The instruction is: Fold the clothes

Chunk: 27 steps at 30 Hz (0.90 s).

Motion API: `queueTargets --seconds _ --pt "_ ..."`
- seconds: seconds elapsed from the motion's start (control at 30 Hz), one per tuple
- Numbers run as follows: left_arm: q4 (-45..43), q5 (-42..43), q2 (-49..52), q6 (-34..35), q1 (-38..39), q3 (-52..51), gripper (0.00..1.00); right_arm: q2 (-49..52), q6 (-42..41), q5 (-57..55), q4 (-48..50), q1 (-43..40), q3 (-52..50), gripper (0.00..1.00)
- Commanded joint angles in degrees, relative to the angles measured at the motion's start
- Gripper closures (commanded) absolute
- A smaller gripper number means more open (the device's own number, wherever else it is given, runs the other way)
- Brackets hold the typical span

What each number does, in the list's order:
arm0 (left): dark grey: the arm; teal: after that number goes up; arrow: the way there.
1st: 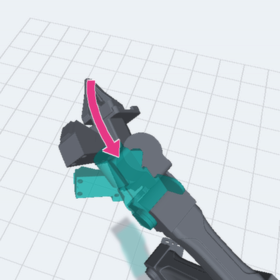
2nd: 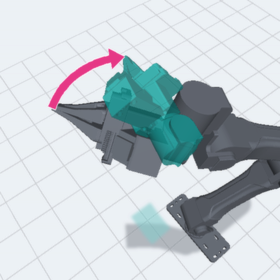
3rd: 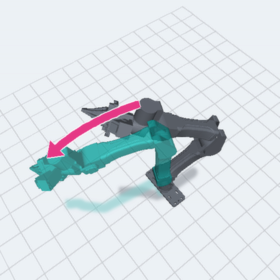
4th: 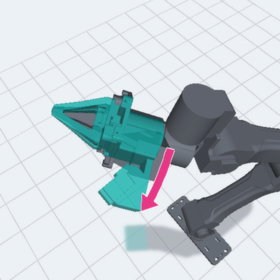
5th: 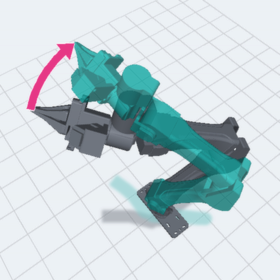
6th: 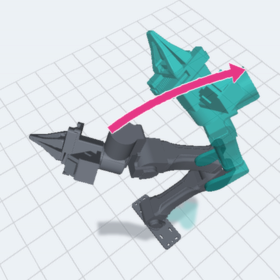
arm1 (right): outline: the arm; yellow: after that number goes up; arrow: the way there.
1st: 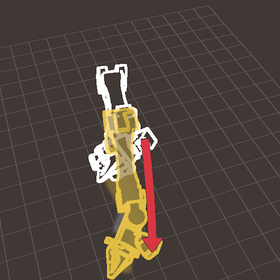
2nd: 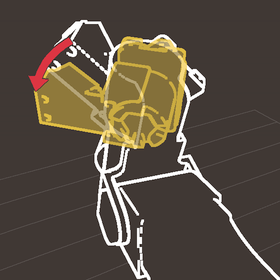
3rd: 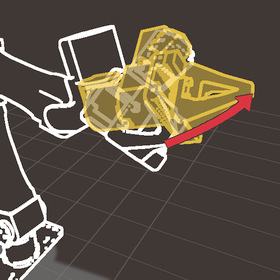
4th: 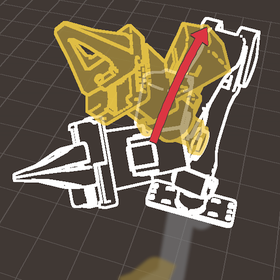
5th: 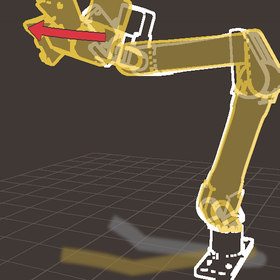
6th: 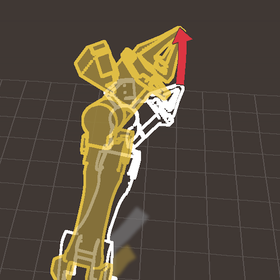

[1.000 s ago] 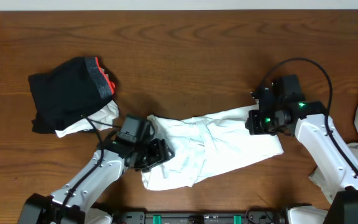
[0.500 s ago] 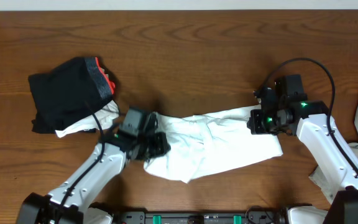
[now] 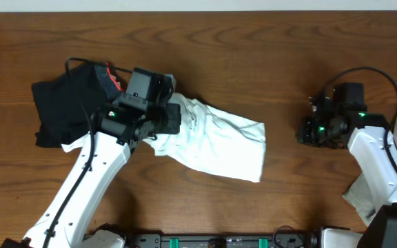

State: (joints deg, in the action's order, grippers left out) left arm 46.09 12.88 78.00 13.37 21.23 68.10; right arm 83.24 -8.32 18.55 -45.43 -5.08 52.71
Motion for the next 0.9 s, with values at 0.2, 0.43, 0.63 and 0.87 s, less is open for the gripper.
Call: queueTargets --seconds 0.2,0.43,0.63,0.87 --pt "-1.9 -2.0 11.3 -2.2 10.0 1.6 0.94 -0.2 -1.0 0.1 -0.7 -1.1 0.2 0.94" --pt "-4.4 -3.6 17.3 1.2 19.6 4.4 0.94 -0.2 -1.0 0.1 -1.4 -1.1 0.2 0.94" --pt "-8.4 -3.8 17.6 2.6 25.2 4.7 0.94 -0.2 -1.0 0.1 -1.6 -1.1 0.2 0.94" --pt "-7.7 -8.3 18.0 1.3 28.8 4.7 0.94 -0.2 -1.0 0.1 -1.7 -1.1 0.2 0.93"
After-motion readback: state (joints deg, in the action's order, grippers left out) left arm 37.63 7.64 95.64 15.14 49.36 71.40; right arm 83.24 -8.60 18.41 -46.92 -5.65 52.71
